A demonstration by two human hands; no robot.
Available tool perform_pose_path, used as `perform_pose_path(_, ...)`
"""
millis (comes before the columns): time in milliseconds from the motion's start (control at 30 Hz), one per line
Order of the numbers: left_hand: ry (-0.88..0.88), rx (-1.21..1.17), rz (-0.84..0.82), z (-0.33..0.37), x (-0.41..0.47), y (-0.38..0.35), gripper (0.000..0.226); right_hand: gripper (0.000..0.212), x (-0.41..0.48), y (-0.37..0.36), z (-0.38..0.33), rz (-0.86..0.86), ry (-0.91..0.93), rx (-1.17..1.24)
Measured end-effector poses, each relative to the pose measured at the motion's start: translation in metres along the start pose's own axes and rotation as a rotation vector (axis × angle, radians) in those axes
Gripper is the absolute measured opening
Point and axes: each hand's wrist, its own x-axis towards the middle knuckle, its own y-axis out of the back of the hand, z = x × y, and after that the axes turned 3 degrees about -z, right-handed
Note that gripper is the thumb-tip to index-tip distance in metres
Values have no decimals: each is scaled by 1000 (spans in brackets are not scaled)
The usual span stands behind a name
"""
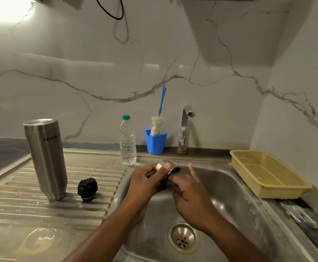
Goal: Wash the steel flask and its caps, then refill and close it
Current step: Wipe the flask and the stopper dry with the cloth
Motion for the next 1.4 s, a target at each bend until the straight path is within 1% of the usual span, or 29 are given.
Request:
perform_pose_path(33,10,-30,-1,0,0,0,32,59,0,-2,0,7,-78,139)
perform_pose_path(67,22,-71,-8,0,1,2,33,55,0,-1,-6,-7,-178,356)
perform_pose_path(167,64,-209,-69,1,5,7,32,44,1,9,-11,-18,-460,1185)
perform_pose_path(200,75,-253,-93,2,7,8,31,43,1,12,-8,-27,-503,1413)
perform_pose_path(233,80,-292,-120,2,8,8,32,44,1,14,-5,-27,-513,1562)
perform_pose_path(267,82,-320,-145,2,9,7,34,45,1,16,-6,-30,-498,1641)
perform_pose_path(300,82,-329,-161,1,9,6,37,45,2,16,-4,-20,-493,1638)
perform_pose_path(333,80,-318,-162,0,10,6,39,43,2,16,-5,2,-506,1548)
perform_pose_path(400,67,-227,-99,-4,11,8,37,42,2,14,-7,65,-525,1169)
perform_pose_path(467,64,-124,-17,-5,10,9,34,44,0,12,-7,69,-434,764)
perform_pose_path(533,61,-50,1,-4,9,7,40,45,0,5,-1,39,-330,424)
perform_pose_path(567,51,-5,3,-4,8,6,41,47,-1,2,1,18,-294,303)
perform_pose_path(600,42,29,1,-4,6,5,39,50,-1,2,0,-6,-265,249)
perform_pose_path(633,41,40,-3,-4,5,5,35,52,-2,2,-3,-31,-257,276)
perform_pose_path(667,53,23,-10,-5,4,6,32,53,-2,3,-7,-47,-278,384)
perform_pose_path(733,83,-49,-31,-5,5,8,29,50,1,6,-13,-6,-396,821)
perform_pose_path(800,97,-134,-48,-3,7,10,32,43,3,8,-10,15,-527,1324)
perform_pose_path(833,97,-169,-59,-2,8,10,33,43,4,9,-8,27,-563,1517)
perform_pose_path(900,89,-211,-68,-2,11,8,32,46,4,11,-6,76,-604,1758)
perform_pose_path(933,89,-219,-61,-2,11,6,31,47,4,12,-8,98,-612,1798)
perform_pose_path(967,86,-218,-49,-2,11,6,31,46,5,12,-10,110,-613,1770)
perform_pose_path(1000,77,-207,-39,-3,11,5,32,45,5,11,-13,110,-597,1684)
perform_pose_path(1067,58,-172,-25,-4,10,7,34,40,3,10,-21,92,-536,1397)
perform_pose_path(1167,59,-117,-11,-4,7,11,35,47,-1,8,-23,-15,-336,834)
perform_pose_path(1233,88,-65,23,-6,5,9,38,52,-1,4,-12,-78,-174,309)
perform_pose_path(1267,105,-44,47,-7,4,8,41,53,1,3,-5,-81,-46,22)
perform_pose_path(1300,120,-30,66,-8,5,7,43,55,3,3,0,-96,67,-198)
perform_pose_path(1333,132,-28,80,-8,6,7,44,58,4,3,4,-125,140,-348)
perform_pose_path(1400,136,-52,92,-6,8,6,43,65,6,4,6,-135,176,-487)
